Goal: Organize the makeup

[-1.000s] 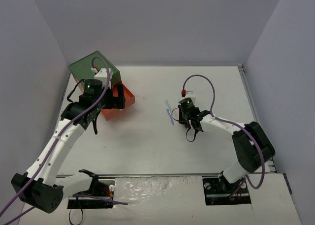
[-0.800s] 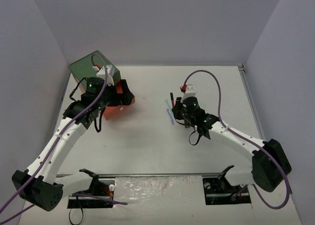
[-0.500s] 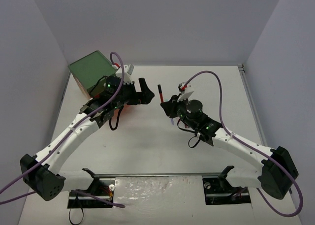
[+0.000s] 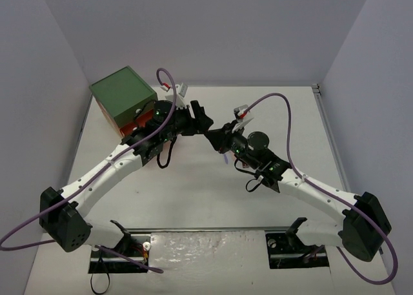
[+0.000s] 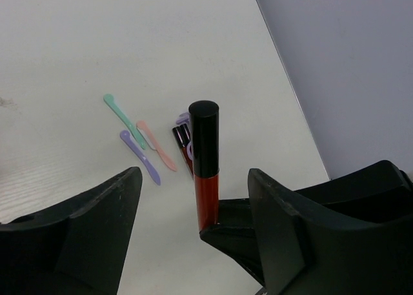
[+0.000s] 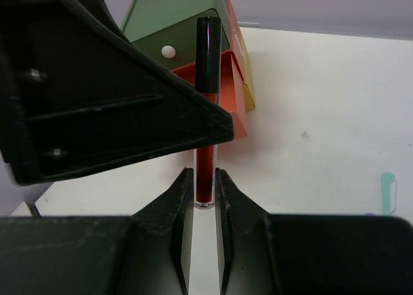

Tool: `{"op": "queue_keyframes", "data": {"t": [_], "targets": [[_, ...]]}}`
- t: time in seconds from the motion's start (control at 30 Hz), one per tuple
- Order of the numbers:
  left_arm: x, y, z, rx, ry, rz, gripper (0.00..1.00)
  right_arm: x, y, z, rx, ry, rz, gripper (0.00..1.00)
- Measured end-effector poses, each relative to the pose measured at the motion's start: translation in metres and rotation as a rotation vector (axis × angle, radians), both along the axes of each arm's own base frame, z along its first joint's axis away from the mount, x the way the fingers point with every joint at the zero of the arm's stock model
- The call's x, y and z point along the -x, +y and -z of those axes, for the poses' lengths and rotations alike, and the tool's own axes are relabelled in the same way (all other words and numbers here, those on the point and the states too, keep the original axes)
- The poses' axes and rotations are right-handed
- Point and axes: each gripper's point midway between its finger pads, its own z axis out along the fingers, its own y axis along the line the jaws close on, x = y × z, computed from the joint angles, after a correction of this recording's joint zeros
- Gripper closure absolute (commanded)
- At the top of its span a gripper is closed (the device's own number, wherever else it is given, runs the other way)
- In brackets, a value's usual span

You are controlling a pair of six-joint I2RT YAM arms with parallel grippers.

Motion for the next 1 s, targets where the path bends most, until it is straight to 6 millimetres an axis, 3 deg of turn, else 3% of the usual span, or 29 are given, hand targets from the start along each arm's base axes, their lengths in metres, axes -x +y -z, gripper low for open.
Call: {"op": "queue_keyframes", "data": {"t": [0.17, 0.2, 0.27, 0.37, 0.47, 0.6, 0.77, 0.9, 1.0], "targets": [[-0.005, -0.007, 0.002, 0.014, 0.000, 0.001, 0.78, 0.001, 0.002, -0.005, -0.019, -0.010, -0.009, 1.00], [-0.006, -0.008, 0.002, 0.018, -0.003, 0.001, 0.78, 0.001, 0.002, -0.004, -0.020, -0.009, -0.009, 1.00], [-0.006, -0.009, 0.001, 0.024, -0.007, 0.003, 0.91, 0.002, 0.002, -0.002, -0.016, -0.006, -0.010, 0.92], [-0.005, -0.011, -0.001, 0.031, -0.012, 0.007, 0.96, 0.002, 0.001, 0.001, -0.013, -0.003, -0.011, 0.69], [-0.005, -0.012, -0.001, 0.025, -0.017, 0.009, 0.98, 0.001, 0.001, 0.001, -0.011, -0.003, -0.006, 0.39], [-0.006, -0.005, 0.004, -0.034, -0.022, 0.001, 0.98, -0.001, -0.003, 0.008, 0.016, 0.013, 0.017, 0.21], [-0.014, 0.026, 0.006, -0.259, -0.068, -0.044, 0.98, -0.007, -0.021, 0.032, 0.141, 0.072, 0.099, 0.15], [-0.027, 0.064, 0.000, -0.456, -0.107, -0.090, 1.00, -0.010, -0.042, 0.049, 0.247, 0.116, 0.172, 0.15], [-0.048, 0.102, 0.005, -0.618, -0.093, -0.118, 1.00, -0.012, -0.063, 0.064, 0.316, 0.159, 0.221, 0.15]]}}
